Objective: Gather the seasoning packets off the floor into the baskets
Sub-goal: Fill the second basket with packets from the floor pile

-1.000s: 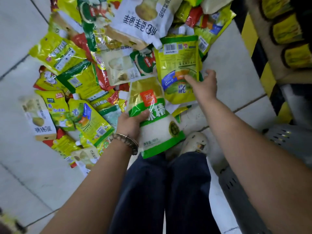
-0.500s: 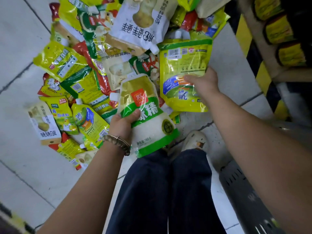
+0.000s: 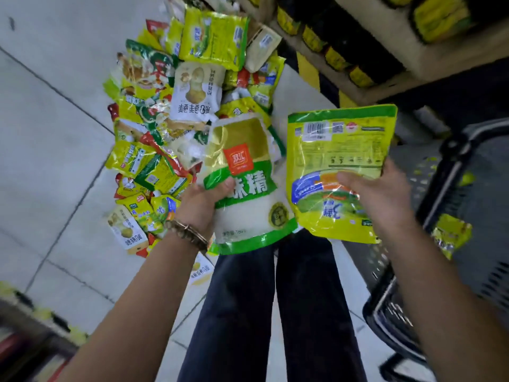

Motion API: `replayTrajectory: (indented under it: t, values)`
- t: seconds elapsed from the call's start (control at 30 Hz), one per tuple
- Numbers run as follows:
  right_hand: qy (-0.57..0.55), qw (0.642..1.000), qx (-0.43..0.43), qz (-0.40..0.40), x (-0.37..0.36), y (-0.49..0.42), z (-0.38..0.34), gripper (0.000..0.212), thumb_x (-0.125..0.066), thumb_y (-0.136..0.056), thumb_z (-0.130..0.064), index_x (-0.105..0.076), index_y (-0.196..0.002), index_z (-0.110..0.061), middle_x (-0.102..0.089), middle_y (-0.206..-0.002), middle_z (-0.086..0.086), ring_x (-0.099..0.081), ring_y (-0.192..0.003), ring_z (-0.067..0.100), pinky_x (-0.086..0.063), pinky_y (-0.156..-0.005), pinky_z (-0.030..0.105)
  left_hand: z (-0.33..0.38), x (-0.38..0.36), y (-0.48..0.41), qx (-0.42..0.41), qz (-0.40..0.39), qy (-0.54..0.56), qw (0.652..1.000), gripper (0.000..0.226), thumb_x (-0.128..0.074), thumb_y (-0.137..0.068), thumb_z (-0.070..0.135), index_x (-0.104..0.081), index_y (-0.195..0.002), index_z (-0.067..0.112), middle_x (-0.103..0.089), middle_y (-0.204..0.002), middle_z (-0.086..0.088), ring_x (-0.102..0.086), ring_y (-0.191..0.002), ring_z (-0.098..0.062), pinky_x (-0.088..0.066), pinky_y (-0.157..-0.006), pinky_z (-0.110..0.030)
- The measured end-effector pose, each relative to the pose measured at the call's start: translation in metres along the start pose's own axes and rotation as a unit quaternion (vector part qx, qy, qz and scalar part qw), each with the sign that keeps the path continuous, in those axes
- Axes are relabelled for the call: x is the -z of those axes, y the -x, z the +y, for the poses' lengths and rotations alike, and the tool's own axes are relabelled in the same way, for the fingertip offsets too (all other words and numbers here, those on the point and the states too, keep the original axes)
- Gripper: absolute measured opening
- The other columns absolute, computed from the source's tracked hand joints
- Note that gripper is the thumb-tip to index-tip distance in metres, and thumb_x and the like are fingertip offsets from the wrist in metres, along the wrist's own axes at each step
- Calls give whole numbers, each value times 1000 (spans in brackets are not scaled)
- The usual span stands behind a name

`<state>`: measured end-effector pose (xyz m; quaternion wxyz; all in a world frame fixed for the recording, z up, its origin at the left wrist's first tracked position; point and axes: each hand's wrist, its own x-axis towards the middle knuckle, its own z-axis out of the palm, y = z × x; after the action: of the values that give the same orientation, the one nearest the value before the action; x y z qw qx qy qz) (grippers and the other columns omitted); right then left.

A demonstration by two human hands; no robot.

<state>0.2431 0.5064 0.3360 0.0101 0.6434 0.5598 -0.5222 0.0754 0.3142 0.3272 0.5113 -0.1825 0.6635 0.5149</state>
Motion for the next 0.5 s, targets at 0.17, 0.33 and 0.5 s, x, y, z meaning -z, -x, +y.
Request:
replayTrajectory:
  t: [0.17, 0.33, 0.5]
  values:
    - [-46, 997, -26, 53, 109, 44, 18, 39, -77, -75, -12, -57, -105, -26, -66, -93, -11, -64, -81, 10, -50, -80, 32, 11, -94, 63, -32, -102, -19, 994, 16, -62, -72, 5, -64, -88, 5, -72, -71, -1, -68, -64, -15, -56, -59, -29]
    - [-38, 989, -66, 125, 223, 49, 82, 30, -78, -74, -15, -59, -95, -27, -65, -85, -12, -63, -76, 11, -52, -72, 34, -27, -202, 93, -37, -162, -72, 983, 9, -65, -69, 2, -71, -71, 9, -72, -70, -3, -69, -63, -16, -57, -70, -35]
    - [48, 966, -106, 231, 313, 24, 162, 45, -79, -74, -22, -60, -111, -7, -66, -107, 15, -63, -98, 31, -45, -76, 34, -93, -310, 97, -125, -174, -247, 945, 15, -65, -82, 1, -65, -80, 16, -68, -67, 11, -65, -68, -8, -51, -66, -23]
